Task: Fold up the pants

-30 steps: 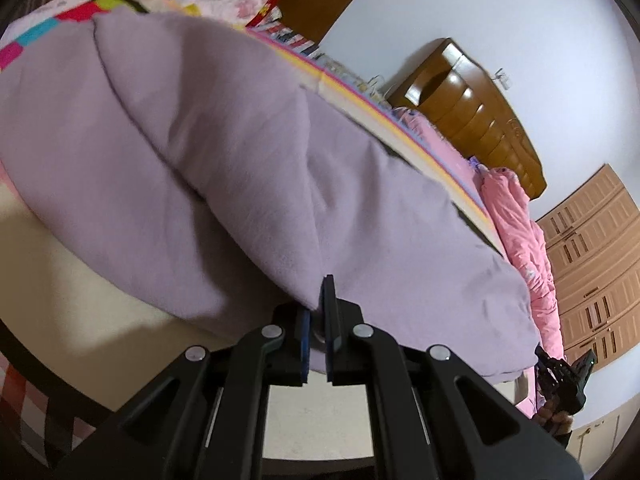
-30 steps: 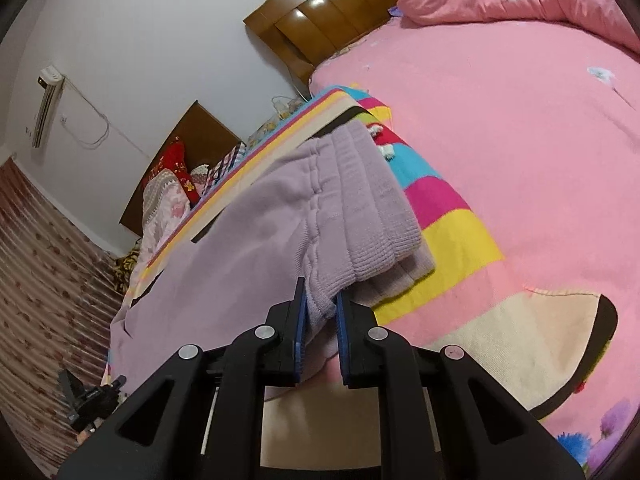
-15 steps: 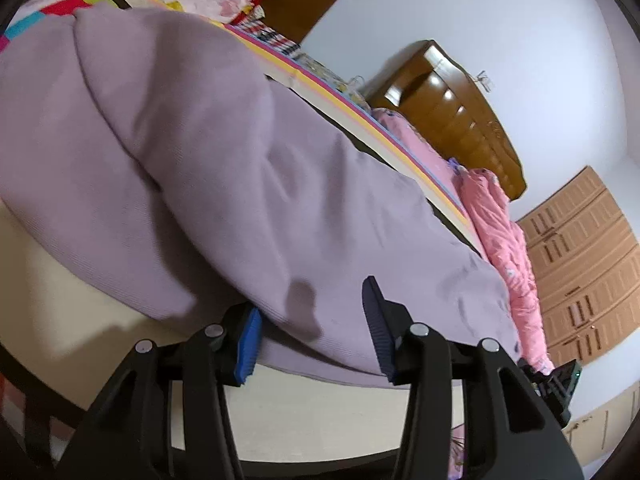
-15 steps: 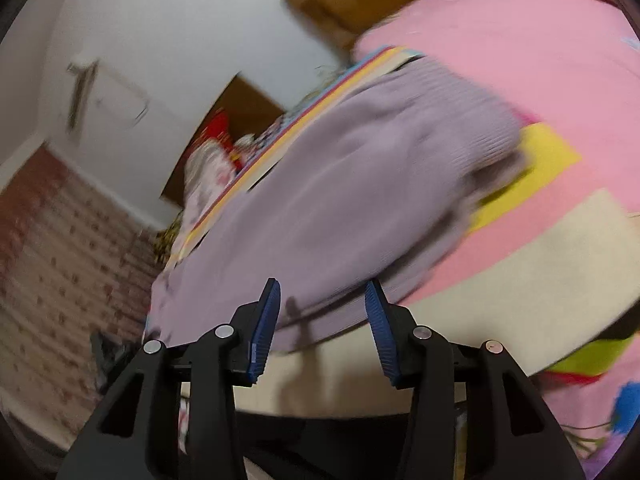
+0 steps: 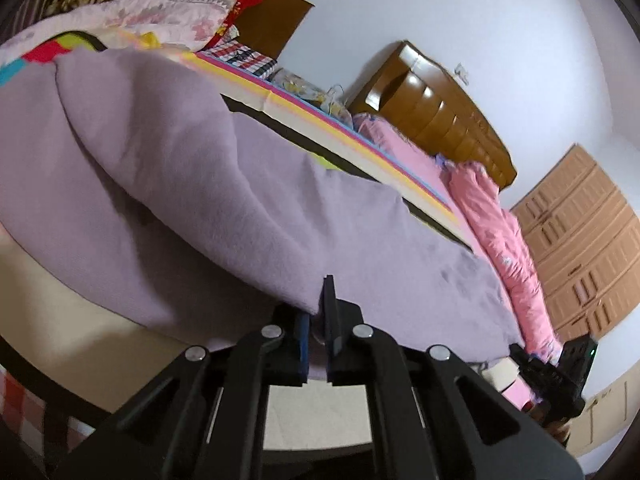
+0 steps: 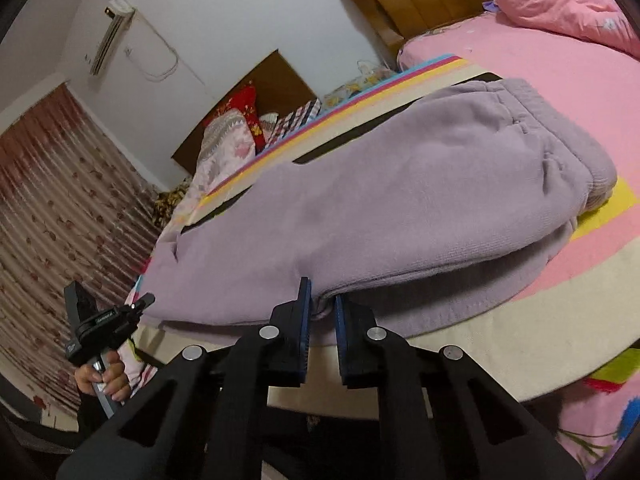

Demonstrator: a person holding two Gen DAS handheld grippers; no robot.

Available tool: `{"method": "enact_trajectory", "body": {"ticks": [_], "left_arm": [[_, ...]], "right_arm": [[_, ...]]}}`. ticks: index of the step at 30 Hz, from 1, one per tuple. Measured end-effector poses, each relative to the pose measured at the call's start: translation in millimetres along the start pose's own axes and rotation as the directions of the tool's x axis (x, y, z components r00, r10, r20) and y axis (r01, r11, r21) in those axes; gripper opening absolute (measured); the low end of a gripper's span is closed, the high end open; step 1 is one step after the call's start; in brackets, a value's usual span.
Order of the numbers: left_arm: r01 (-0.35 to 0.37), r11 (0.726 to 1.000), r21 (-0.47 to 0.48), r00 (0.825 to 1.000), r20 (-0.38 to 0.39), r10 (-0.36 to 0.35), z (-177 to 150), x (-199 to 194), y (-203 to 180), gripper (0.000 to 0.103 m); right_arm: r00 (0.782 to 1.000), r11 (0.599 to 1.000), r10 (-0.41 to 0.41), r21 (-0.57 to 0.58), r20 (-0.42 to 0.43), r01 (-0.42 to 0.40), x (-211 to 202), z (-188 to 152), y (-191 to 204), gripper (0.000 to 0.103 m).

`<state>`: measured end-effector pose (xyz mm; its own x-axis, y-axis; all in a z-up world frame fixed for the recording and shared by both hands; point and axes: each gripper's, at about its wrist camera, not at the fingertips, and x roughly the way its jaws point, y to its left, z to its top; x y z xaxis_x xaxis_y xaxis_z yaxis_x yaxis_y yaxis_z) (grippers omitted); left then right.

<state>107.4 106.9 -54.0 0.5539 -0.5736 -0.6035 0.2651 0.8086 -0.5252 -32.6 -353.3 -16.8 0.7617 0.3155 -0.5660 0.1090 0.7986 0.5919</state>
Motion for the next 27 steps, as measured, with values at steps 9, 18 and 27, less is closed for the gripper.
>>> {"method": "enact_trajectory", "body": {"ticks": [9,18,27], "left_arm": [[-0.064,0.998,-0.015,0.995,-0.08,0.063,-11.0,22.0,16.7,0.029],[-0.269,0.95,-0.159,0.94,0.173,0.295,13.5,-61.3,83.5,0.099],[-0.347,0.822,-0.451,0.874,0.162,0.458,30.1,-119.2,195.8,0.099]], "right_arm": [[0.995,0.999,-0.046,-0.002,-0.089,0.046,16.2,-11.3,-12.8,0.028],[0.977,0.934,-0.196,-0.288,0.081,0.211,-20.7,-4.9,48.2,0.051],[0.953,0.845,-0.255,-0.516,-0.166,0.136,78.4,1.8,112.4,0.062]]}}
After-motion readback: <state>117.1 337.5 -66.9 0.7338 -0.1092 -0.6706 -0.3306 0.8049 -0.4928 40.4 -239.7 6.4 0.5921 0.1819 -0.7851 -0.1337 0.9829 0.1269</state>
